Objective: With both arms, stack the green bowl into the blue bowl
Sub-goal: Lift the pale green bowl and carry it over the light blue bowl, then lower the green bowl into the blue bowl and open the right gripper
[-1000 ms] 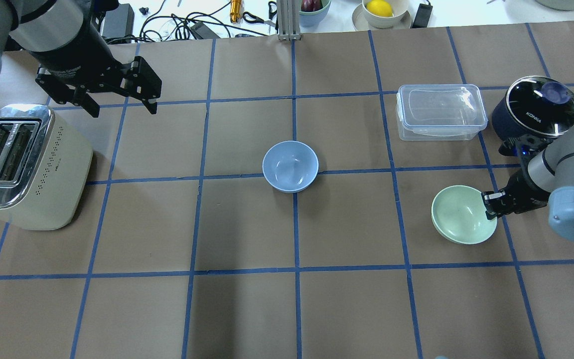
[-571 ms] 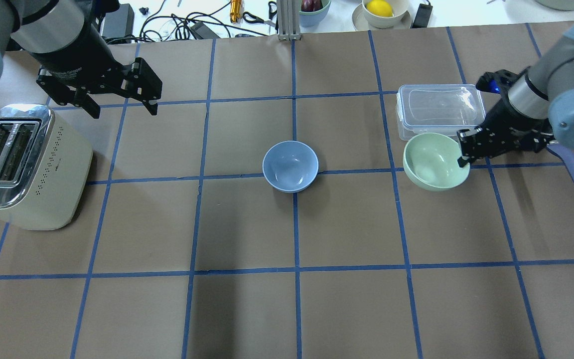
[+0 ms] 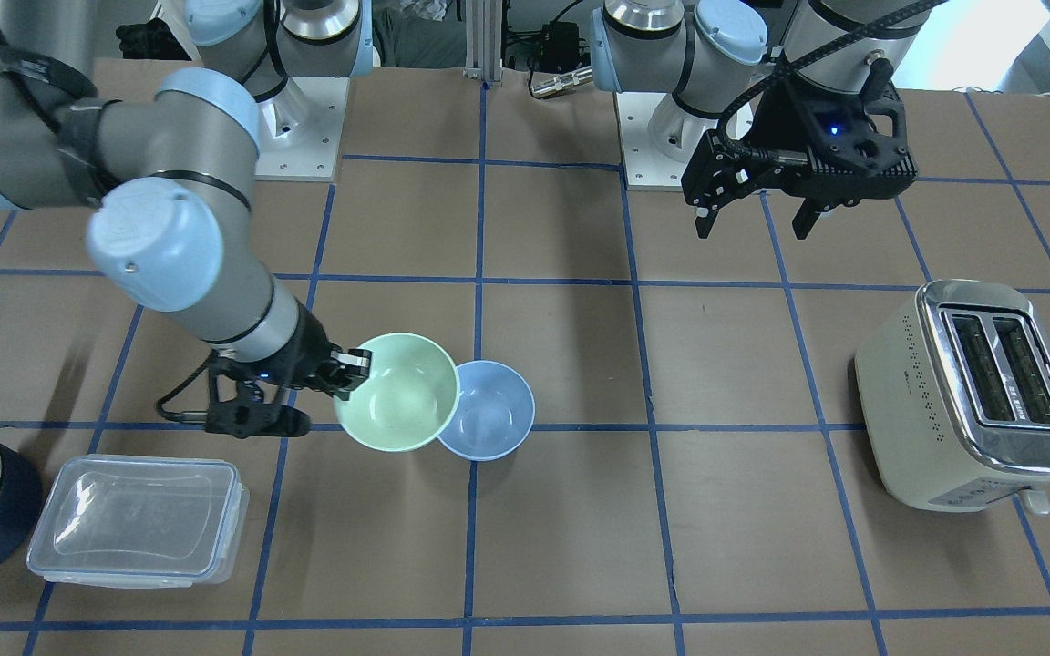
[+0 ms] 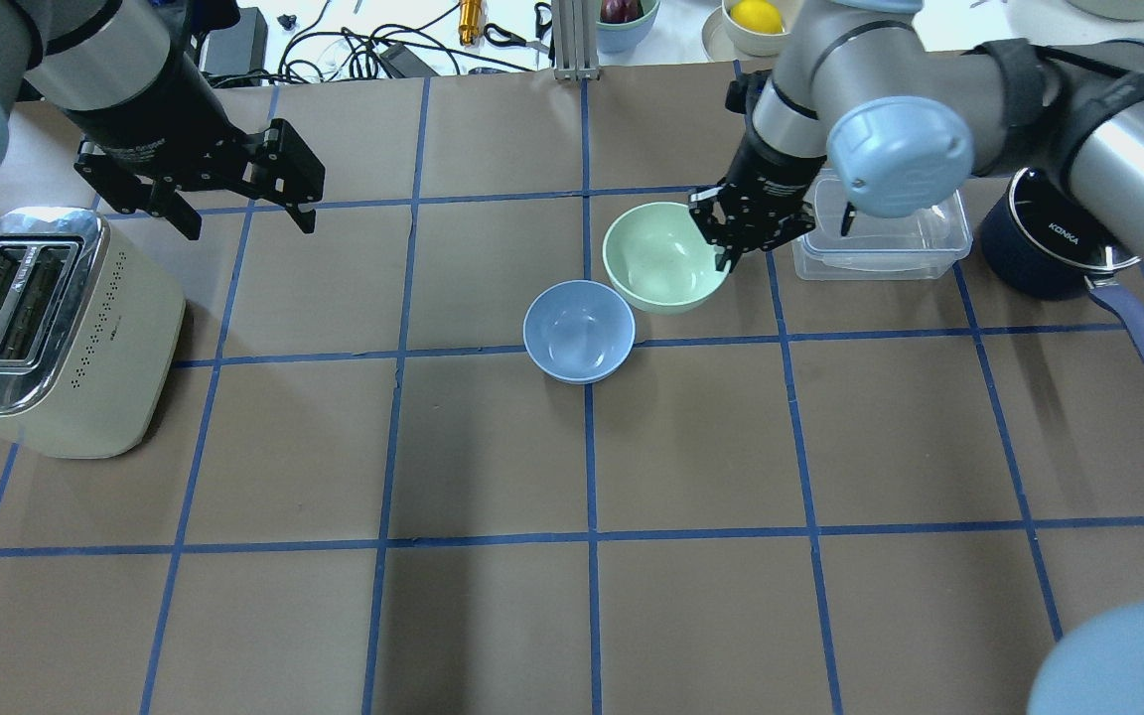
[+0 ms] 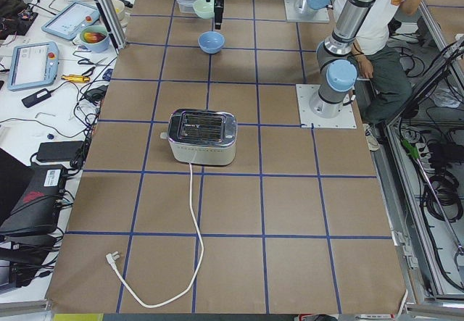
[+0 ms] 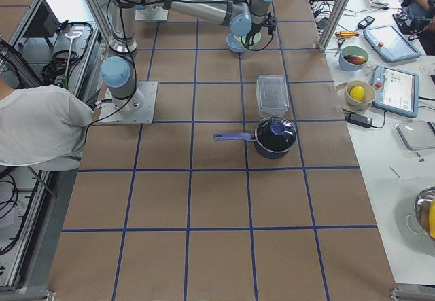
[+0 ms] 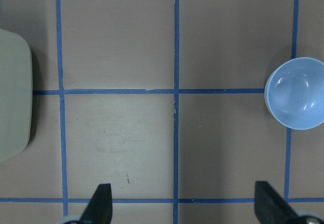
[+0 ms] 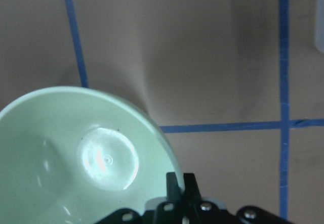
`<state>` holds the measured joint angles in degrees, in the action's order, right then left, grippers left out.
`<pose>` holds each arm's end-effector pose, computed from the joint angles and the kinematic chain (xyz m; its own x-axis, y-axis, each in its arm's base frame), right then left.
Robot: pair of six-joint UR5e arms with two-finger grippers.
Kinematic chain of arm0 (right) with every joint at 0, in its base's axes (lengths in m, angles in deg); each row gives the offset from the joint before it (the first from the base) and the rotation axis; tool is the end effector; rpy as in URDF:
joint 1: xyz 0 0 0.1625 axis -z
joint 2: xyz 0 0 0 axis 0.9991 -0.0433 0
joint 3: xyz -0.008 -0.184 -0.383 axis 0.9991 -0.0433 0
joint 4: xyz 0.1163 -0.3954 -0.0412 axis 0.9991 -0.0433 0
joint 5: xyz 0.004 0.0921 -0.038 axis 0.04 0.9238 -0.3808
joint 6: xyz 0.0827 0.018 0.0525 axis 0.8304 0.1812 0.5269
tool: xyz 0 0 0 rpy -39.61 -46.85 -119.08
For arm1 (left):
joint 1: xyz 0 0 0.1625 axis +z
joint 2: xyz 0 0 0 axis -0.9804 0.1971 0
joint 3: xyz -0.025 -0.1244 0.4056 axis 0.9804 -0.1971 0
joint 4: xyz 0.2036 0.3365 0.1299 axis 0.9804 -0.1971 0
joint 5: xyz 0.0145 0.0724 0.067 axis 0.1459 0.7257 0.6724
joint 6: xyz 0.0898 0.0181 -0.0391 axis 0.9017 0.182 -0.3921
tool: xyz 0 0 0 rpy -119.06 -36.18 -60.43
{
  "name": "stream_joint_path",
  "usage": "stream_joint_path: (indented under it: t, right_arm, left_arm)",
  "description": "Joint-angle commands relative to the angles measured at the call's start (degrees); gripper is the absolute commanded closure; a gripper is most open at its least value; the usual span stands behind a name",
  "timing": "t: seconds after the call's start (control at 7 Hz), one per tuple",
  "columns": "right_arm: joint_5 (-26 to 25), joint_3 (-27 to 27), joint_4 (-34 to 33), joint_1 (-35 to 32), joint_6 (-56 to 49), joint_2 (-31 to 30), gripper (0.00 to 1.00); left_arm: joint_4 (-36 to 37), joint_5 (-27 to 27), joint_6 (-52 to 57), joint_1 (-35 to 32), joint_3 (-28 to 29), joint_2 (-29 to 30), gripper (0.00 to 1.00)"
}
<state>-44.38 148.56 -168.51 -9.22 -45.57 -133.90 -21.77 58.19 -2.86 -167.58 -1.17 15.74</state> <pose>0.2224 -0.5861 0.3181 -0.9798 0.1040 -0.1708 0.0872 0.9908 0.1031 -0.1240 -0.4877 0.5107 -0.9999 -0.0140 -0.0033 -0.0138 0.9980 -0.0623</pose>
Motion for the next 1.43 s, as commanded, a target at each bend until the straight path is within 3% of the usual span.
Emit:
stream_joint_path:
  t: [0.0, 0.57, 0.71, 0.86, 1.0, 1.29]
  right_arm:
    - [-0.1, -0.5, -2.6, -6.5, 5.4, 4.4, 1.00]
    - [-0.2, 1.1, -4.3, -6.5, 4.7, 5.5, 1.00]
    - [-0.3, 1.1, -4.7, -6.5, 4.7, 5.8, 0.88]
    - [-0.2, 1.1, -4.4, -6.5, 4.9, 5.7, 0.35]
    - [-0.3, 1.0, -4.3, -6.5, 5.7, 5.6, 0.00]
    - [-0.3, -0.3, -3.8, -5.8, 5.1, 4.8, 0.00]
  left_arm:
    - [0.0, 0.0, 0.0, 0.0, -0.1, 0.0, 0.00]
    - [0.0, 0.0, -0.1, -0.1, -0.3, 0.0, 0.00]
    - [0.0, 0.0, -0.1, -0.1, -0.3, 0.0, 0.00]
    - [0.0, 0.0, -0.2, -0.1, -0.3, 0.0, 0.00]
    - [0.0, 0.0, -0.2, -0.1, -0.3, 0.1, 0.00]
    - [0.0, 0.0, -0.2, -0.1, -0.3, 0.0, 0.00]
